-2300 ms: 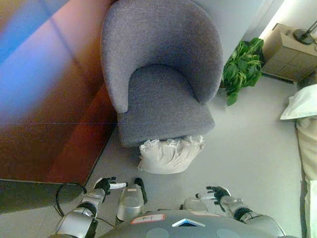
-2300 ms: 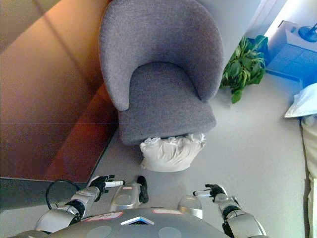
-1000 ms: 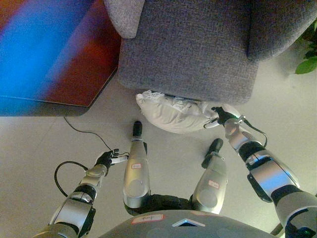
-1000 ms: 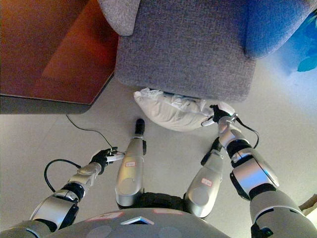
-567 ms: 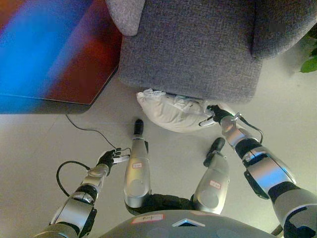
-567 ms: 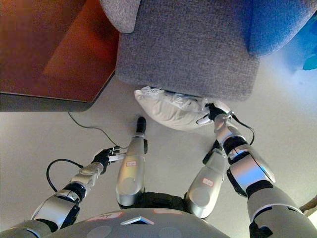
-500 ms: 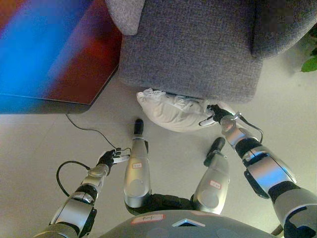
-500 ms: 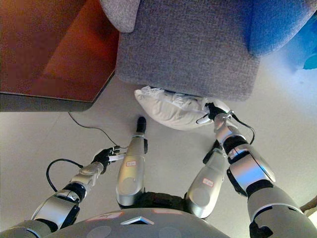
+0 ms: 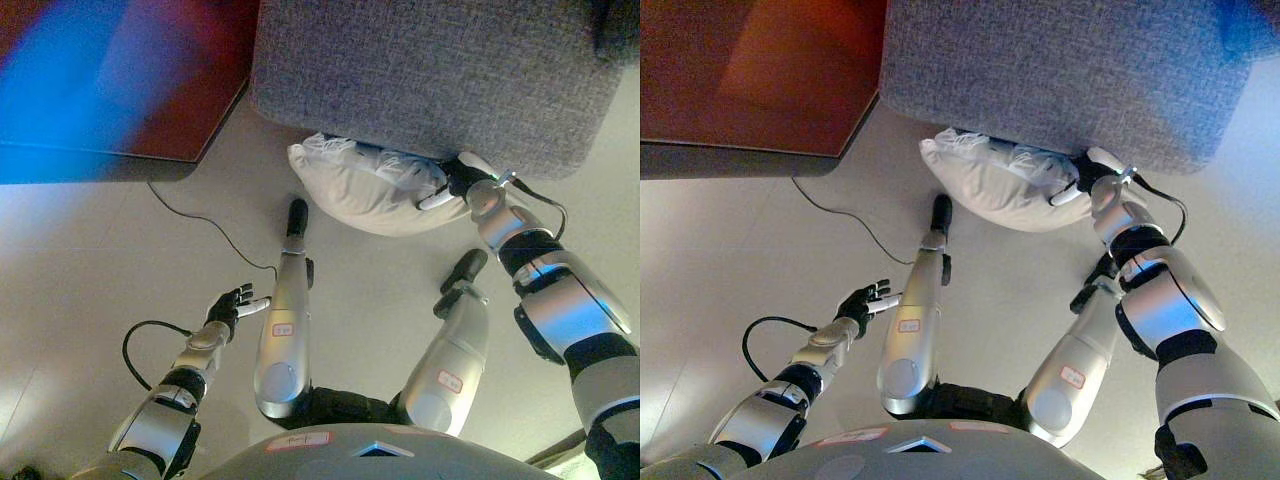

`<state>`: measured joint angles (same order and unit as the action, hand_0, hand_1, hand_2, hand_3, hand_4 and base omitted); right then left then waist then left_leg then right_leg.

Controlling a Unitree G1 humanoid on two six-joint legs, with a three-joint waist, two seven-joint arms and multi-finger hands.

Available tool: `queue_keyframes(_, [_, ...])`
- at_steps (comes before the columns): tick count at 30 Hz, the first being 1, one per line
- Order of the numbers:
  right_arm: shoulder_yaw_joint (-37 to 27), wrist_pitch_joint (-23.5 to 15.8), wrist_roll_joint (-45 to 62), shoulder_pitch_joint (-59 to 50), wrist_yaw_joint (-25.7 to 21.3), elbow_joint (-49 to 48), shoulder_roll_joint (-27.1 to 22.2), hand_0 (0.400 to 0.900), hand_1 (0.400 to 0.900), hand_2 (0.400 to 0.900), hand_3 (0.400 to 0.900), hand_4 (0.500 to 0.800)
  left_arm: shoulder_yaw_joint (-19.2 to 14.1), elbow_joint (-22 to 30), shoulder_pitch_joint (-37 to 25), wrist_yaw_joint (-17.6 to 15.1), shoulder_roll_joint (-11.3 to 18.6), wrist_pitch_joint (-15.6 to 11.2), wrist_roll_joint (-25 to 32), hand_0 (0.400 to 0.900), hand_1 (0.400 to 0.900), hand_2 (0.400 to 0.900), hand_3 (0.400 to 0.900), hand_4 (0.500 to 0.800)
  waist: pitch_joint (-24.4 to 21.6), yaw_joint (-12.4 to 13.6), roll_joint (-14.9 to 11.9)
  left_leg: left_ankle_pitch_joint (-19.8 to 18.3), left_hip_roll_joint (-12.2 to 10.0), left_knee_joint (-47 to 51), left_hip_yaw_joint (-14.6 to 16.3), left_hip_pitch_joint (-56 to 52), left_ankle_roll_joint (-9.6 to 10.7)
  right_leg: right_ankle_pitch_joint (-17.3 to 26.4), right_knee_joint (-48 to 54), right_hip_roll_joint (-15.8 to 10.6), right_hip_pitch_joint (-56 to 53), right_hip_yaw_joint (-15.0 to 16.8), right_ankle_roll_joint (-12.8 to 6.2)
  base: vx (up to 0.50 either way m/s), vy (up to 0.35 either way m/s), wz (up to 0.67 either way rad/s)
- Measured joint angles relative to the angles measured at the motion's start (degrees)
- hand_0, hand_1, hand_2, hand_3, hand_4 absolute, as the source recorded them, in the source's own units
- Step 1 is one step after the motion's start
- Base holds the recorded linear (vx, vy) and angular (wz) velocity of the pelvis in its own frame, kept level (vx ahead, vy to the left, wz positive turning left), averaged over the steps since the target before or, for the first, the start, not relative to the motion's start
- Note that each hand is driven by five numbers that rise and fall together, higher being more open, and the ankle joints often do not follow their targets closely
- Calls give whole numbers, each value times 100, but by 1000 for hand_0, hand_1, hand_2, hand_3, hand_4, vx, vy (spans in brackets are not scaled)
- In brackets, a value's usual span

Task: Pick up the pillow and put it on the sofa.

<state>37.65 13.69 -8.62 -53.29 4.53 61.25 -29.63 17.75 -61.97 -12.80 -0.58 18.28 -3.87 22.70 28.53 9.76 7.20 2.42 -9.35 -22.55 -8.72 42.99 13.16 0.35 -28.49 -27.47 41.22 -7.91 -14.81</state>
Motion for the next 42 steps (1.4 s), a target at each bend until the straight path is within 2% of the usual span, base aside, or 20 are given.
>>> queue_keyframes(8, [191, 230, 0, -913, 176, -20, -11, 900, 900, 900, 900, 800, -122, 226, 81, 49, 13, -501, 211, 900, 900, 900, 900, 800, -22, -23, -11, -47, -45, 248, -93, 676, 35, -12, -278, 177, 1091, 359, 27, -33, 72, 1])
queue_keyframes(9, [211, 264, -3, -1009, 180, -11, -17, 900, 900, 900, 900, 800, -115, 228, 92, 80, 2, -509, 240, 900, 900, 900, 900, 800, -24, -57, -9, -38, 11, -24, -92, 822, -62, -11, -259, 140, 1169, 363, 36, -34, 61, 2])
queue_keyframes(10, [267, 265, -6, -1145, 181, -15, -5, 900, 900, 900, 900, 800, -75, 230, 219, 145, -37, -511, 242, 900, 900, 900, 900, 800, -38, -119, 29, -383, 208, -1095, 56, 1088, -196, -8, -285, 83, 1329, 409, 28, -32, 53, 2])
queue_keyframes(11, [268, 248, -9, -1194, 176, -24, -12, 900, 900, 900, 900, 800, -66, 228, 247, 168, -56, -504, 242, 900, 900, 900, 900, 800, -40, -99, 65, -504, 196, -1170, -17, 1180, -123, 1, -330, 118, 1404, 451, 29, -26, 48, 1])
queue_keyframes(12, [258, 248, -12, -1261, 151, -44, -112, 655, 655, 655, 655, 653, -95, 274, 243, 190, -66, -522, 246, 900, 900, 900, 900, 800, -26, 49, 111, -514, 159, -1211, 37, 1289, -94, -63, -684, 219, 1662, 646, 50, -22, 38, 1])
queue_keyframes(13, [245, 283, -15, -1393, 149, -24, -241, 400, 400, 400, 400, 500, -153, 443, 274, 183, -43, -648, 303, 900, 900, 900, 900, 800, -41, 165, 102, -510, 187, -1071, 0, 1411, -87, -235, -1490, 373, 1859, 803, 208, -23, 31, 0])
queue_keyframes(14, [242, 337, -14, -1567, 139, -6, -296, 400, 400, 400, 400, 500, -233, 532, 289, 180, 15, -755, 332, 900, 900, 900, 900, 800, -55, 160, 102, -511, 234, -733, -25, 1472, -73, -809, -1557, 404, 1808, 689, 331, -32, 31, -1])
queue_keyframes(15, [242, 344, -14, -1717, 84, 9, -320, 400, 400, 400, 400, 500, -222, 584, 302, 209, 58, -735, 364, 900, 900, 900, 900, 800, -59, 78, 165, -461, 347, -846, -93, 1527, -250, -738, -1417, 221, 1862, 436, 448, -34, 26, -3])
queue_keyframes(16, [259, 331, -12, -1744, 76, 11, -308, 400, 400, 400, 400, 500, -157, 568, 394, 240, 38, -733, 416, 900, 900, 900, 900, 800, -69, 112, 215, -630, 430, -1525, -44, 1523, -397, -693, -1415, 183, 1931, 393, 430, -38, 25, -4])
queue_keyframes(17, [263, 318, -11, -1760, 76, 9, -303, 400, 400, 400, 400, 500, -126, 572, 445, 249, 21, -736, 423, 900, 900, 900, 900, 800, -82, 141, 266, -880, 434, -1609, -34, 1467, -199, -687, -1412, 204, 1960, 380, 415, -37, 16, -5])
queue_keyframes(18, [263, 297, -10, -1816, 74, 22, -347, 400, 400, 400, 400, 500, -100, 572, 454, 261, -32, -742, 427, 900, 900, 900, 900, 800, -75, 206, 325, -851, 435, -1558, -91, 1521, -131, -679, -1358, 236, 2050, 423, 404, -40, 7, -5])
queue_keyframes(19, [257, 273, -11, -1891, 53, 197, -413, 400, 400, 400, 400, 500, -124, 649, 456, 262, -81, -823, 468, 900, 900, 900, 900, 800, -83, 354, 404, -816, 437, -1390, -86, 1625, -137, -697, -1520, 360, 2100, 580, 463, -29, 3, -4])
queue_keyframes(20, [256, 270, -11, -1906, 50, 236, -417, 400, 400, 400, 400, 500, -134, 682, 466, 254, -82, -847, 474, 900, 900, 900, 900, 800, -87, 369, 431, -787, 441, -1318, -100, 1650, -149, -646, -1546, 367, 2094, 597, 448, -37, -9, -4])
queue_keyframes(21, [254, 253, -19, -1936, 11, 259, -420, 400, 400, 400, 400, 500, -158, 774, 473, 251, -76, -864, 519, 900, 900, 900, 900, 800, -75, 371, 526, -643, 450, -990, -150, 1688, -231, -631, -1499, 326, 2107, 443, 485, -25, -9, -4])
queue_keyframes(22, [258, 227, -12, -1895, -10, 265, -368, 400, 400, 400, 400, 500, -160, 804, 507, 254, -75, -860, 520, 900, 900, 900, 900, 800, -76, 391, 527, -493, 457, -846, -194, 1663, -337, -608, -1495, 319, 2111, 377, 528, -35, -12, -6])
queue_keyframes(28, [256, 55, -4, -1744, 12, 409, 81, 400, 400, 400, 400, 500, -114, 814, 743, 358, -168, -854, 520, 900, 900, 900, 900, 800, -69, 491, 517, 68, 424, -543, -209, 1414, -178, -569, -1370, 289, 1863, 286, 503, -31, -15, -10])
queue_keyframes(29, [256, 44, -4, -1709, 10, 408, 124, 400, 400, 400, 400, 500, -115, 817, 742, 354, -173, -862, 520, 900, 900, 900, 900, 800, -62, 489, 507, 75, 427, -543, -201, 1362, -114, -555, -1333, 271, 1790, 280, 485, -11, -34, -13])
queue_keyframes(32, [256, -9, -4, -1650, 4, 402, 200, 400, 400, 400, 400, 500, -145, 890, 737, 353, -172, -900, 520, 900, 900, 900, 900, 800, -11, 494, 433, 47, 425, -523, -110, 1138, -107, -496, -1135, 266, 1491, 258, 441, -3, -58, -14])
queue_keyframes(38, [250, -186, -2, -1196, 3, 312, 201, 400, 400, 400, 400, 500, -229, 887, 692, 323, -168, -848, 516, 900, 900, 900, 900, 800, 76, 449, 280, -36, 340, -342, 61, 148, -191, -454, -790, 278, 451, 159, 369, 35, -57, -18])
queue_keyframes(42, [247, -193, -3, -637, 101, -286, 86, 400, 400, 400, 400, 500, -480, 786, 668, 215, -157, -598, 510, 900, 900, 900, 900, 800, 106, 355, 144, -96, 147, -203, 221, -654, -192, -427, -612, 270, -335, -30, 409, 125, -74, -19])
